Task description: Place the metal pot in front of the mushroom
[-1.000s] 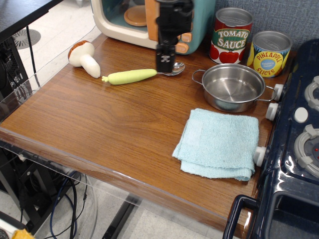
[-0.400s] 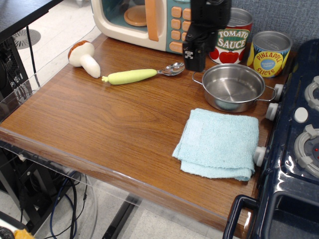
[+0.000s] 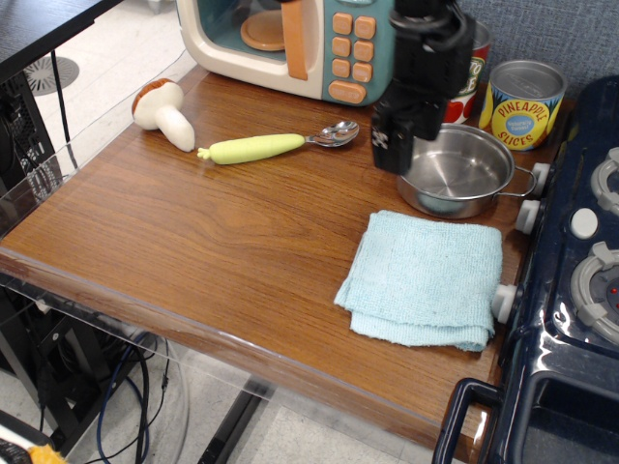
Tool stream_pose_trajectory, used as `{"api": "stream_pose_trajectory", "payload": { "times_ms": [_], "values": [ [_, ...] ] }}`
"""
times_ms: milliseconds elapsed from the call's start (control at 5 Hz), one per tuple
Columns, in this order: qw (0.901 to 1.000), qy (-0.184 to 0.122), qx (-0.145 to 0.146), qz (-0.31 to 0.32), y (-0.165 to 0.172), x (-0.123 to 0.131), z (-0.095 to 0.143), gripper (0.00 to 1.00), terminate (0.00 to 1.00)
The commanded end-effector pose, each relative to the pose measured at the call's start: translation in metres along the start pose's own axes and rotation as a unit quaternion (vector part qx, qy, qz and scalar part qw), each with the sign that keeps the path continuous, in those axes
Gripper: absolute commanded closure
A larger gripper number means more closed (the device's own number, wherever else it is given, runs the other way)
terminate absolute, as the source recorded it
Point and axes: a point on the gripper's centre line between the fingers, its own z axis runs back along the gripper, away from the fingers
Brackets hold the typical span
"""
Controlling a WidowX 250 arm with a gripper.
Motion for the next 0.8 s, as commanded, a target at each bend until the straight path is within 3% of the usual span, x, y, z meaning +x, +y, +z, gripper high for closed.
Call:
{"api": "stream_pose_trajectory", "payload": {
  "times_ms": [0,400,600],
  "values": [
    [0.9985,0.018,0.002,-0.052,-0.004,0.011,-0.005,0.00,0.00],
    [0.9968,0.019,-0.011,-0.076,-0.003,0.012,-0.027,0.00,0.00],
    [0.9964,0.023,-0.003,-0.082,-0.004,0.012,-0.030,1.00,0.00]
  ]
}}
